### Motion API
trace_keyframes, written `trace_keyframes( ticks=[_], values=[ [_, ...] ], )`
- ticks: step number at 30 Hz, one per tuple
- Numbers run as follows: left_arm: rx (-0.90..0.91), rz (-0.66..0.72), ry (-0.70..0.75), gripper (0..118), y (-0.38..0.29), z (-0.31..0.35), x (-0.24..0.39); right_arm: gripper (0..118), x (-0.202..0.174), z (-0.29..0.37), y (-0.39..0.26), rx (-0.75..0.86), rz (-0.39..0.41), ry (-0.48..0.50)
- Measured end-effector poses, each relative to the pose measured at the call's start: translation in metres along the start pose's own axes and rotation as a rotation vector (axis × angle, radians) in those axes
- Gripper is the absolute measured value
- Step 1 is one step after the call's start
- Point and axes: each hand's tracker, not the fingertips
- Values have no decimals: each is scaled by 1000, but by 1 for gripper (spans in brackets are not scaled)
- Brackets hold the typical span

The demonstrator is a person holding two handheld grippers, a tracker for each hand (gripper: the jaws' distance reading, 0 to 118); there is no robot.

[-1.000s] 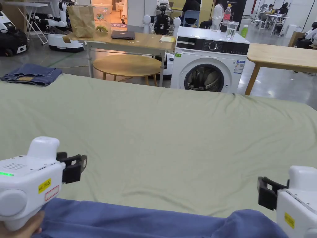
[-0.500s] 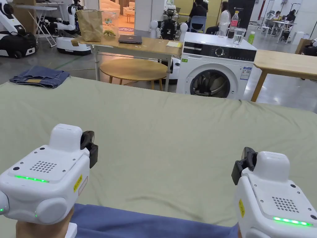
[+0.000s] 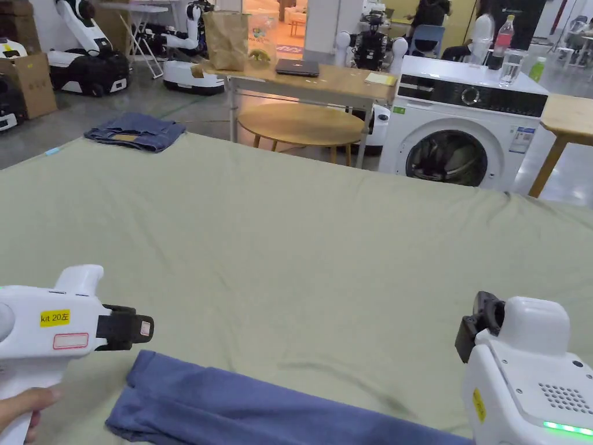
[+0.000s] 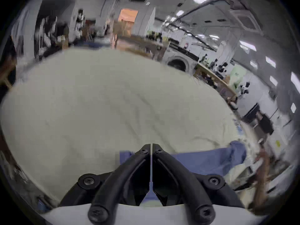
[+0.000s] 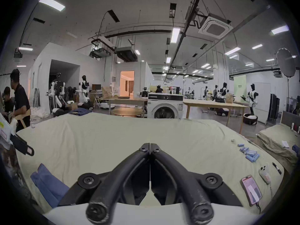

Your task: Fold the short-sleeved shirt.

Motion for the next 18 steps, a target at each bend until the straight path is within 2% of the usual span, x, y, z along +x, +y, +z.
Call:
trace_keyframes(
  ticks=[2, 3, 4, 5, 6, 10, 14, 16, 18],
  values=[
    [-66, 105, -101, 3, -1, -4, -28, 0, 0, -2, -2, -16, -2, 13],
    [-102, 152, -116, 13, -1, -7, -41, 0, 0, -4, -4, -24, 0, 17],
    [-121, 189, -111, 36, -4, -8, -47, 0, -1, -5, -5, -33, 3, 20],
    [-142, 204, -111, 49, -5, -11, -55, 0, -1, -6, -6, -40, 6, 21],
    [-162, 217, -117, 53, -6, -13, -64, 0, 0, -6, -7, -45, 7, 22],
    [-222, 287, -151, 61, -17, -23, -79, 0, 1, -9, -11, -69, 12, 27],
    [-329, 353, -320, 61, -37, -50, -84, 0, 2, -15, -15, -94, 13, 31],
    [-291, 375, -427, 61, -42, -56, -83, 0, 2, -15, -17, -105, 4, 34],
    [-291, 426, -453, 61, -48, -68, -81, 0, 1, -15, -18, -111, -2, 38]
  ],
)
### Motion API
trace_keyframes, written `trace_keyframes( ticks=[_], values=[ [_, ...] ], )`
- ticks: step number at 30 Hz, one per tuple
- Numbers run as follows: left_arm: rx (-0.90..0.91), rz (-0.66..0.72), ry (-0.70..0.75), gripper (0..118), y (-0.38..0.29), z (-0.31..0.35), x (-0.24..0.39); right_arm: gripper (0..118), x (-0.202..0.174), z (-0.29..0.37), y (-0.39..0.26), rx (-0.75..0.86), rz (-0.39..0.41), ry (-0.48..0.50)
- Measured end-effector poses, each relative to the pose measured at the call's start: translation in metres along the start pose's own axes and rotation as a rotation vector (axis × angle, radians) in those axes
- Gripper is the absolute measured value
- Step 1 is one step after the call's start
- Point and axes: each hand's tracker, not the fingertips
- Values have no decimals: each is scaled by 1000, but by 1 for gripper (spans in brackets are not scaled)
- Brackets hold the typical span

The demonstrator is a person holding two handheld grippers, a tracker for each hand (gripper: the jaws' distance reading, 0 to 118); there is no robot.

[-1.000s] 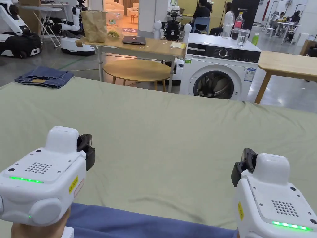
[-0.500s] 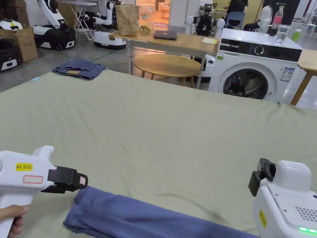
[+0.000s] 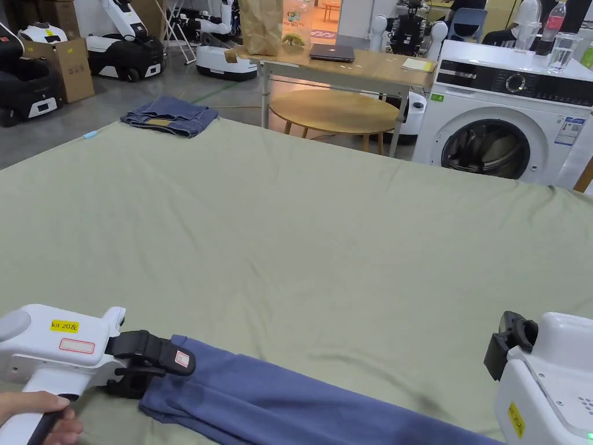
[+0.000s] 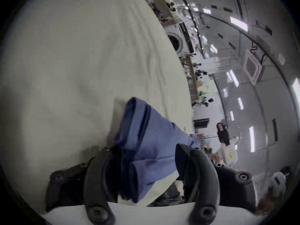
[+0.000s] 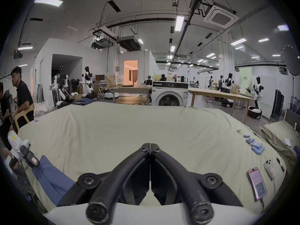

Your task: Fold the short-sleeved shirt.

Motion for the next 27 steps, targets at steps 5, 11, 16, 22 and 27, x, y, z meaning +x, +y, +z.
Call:
trace_keyframes(
  ticks=[5, 11, 16, 22, 27],
  values=[
    [32, -28, -35, 36, -5, -14, 7, 0, -2, -1, -3, -11, -2, 8],
    [67, -67, 73, 7, -10, -16, 15, 0, 0, -1, -2, -21, -3, 14],
    [99, -103, 115, 6, -11, -2, 31, 0, 6, 1, -1, -23, -4, 9],
    [152, -171, 127, 6, -8, 21, 64, 0, 13, 2, 2, -19, -8, 0],
    [192, -187, 178, 6, 0, 48, 79, 0, 14, 1, 3, -14, -16, 6]
  ],
)
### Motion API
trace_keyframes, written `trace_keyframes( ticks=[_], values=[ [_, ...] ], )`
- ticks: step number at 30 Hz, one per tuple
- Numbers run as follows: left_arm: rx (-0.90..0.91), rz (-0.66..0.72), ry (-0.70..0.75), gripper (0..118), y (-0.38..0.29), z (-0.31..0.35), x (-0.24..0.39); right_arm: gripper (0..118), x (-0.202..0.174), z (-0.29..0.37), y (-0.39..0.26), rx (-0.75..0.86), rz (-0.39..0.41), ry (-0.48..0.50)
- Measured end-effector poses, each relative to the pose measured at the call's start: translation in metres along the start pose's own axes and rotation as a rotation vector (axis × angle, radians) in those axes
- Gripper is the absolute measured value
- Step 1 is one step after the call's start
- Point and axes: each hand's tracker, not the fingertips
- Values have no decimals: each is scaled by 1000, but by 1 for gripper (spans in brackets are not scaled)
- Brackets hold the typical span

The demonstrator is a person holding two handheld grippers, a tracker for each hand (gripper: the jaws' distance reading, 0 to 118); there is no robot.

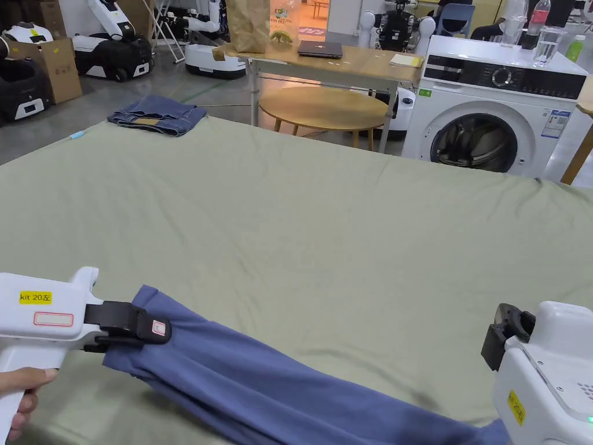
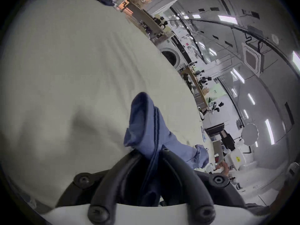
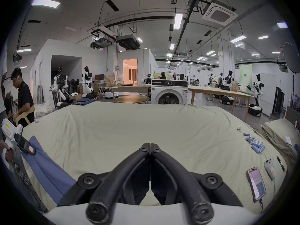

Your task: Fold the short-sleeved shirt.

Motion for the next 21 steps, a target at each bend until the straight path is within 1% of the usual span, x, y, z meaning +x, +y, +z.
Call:
trace_keyframes(
  ticks=[6, 10, 14, 19, 21],
  values=[
    [16, -52, 192, 6, 4, 30, 18, 0, -7, -2, 0, 4, 8, 22],
    [18, -38, 164, 6, -3, 27, 39, 0, -12, -4, 0, -1, 15, 40],
    [-10, -55, 70, 6, -8, 17, 65, 0, -14, -4, 1, 1, 15, 47],
    [-62, -32, -39, 6, -14, -11, 101, 0, -12, -1, -1, 0, 19, 43],
    [-98, -56, -32, 6, -19, -31, 117, 0, -9, 0, -2, -3, 15, 38]
  ],
)
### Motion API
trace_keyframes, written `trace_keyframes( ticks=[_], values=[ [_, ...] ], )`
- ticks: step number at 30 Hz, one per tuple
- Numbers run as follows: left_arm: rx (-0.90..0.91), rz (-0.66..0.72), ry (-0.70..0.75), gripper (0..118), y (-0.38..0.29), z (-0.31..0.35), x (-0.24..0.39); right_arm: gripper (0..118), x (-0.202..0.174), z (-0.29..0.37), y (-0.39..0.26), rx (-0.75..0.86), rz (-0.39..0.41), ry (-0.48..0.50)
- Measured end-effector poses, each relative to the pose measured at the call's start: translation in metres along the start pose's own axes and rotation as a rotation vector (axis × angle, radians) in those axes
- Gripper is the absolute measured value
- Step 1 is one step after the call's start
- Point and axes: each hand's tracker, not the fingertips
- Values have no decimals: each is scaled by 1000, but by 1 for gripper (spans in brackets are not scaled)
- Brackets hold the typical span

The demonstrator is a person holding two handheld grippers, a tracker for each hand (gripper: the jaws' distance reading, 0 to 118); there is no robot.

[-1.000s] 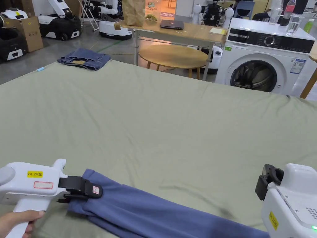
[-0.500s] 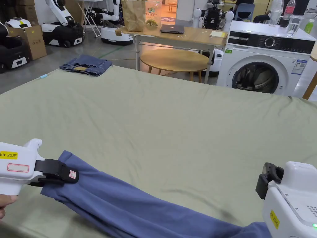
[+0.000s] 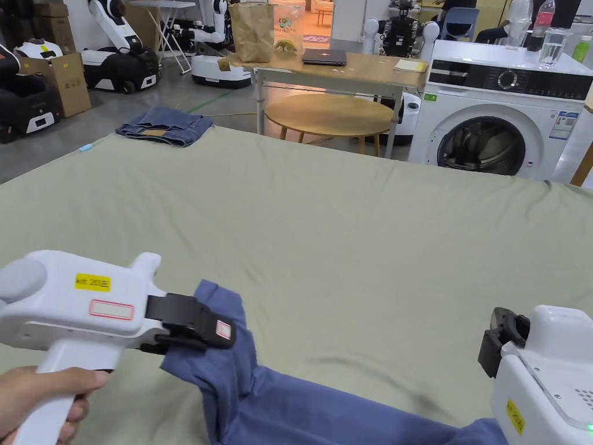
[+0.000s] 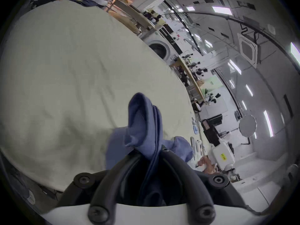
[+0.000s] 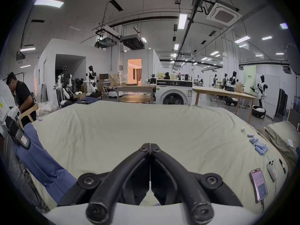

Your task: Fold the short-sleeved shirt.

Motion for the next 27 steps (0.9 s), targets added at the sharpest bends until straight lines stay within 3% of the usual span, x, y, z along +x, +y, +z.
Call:
trace_keyframes(
  ticks=[14, 15, 19, 20, 23, 27],
  values=[
    [-291, -61, 277, 6, -32, -175, 18, 0, 22, 7, -7, -38, -5, -63],
    [-291, -59, 281, 9, -33, -180, 16, 0, 23, 8, -7, -40, -6, -66],
    [-282, -12, 180, 50, -33, -175, 17, 0, 28, 10, -8, -46, -3, -76],
    [-285, -32, 186, 55, -32, -173, 22, 0, 28, 11, -9, -47, -1, -79],
    [-295, -125, 206, 55, -33, -161, 41, 0, 29, 12, -9, -48, 0, -80],
    [-265, -128, 61, 55, -29, -138, 54, 0, 29, 14, -8, -42, -5, -80]
  ],
)
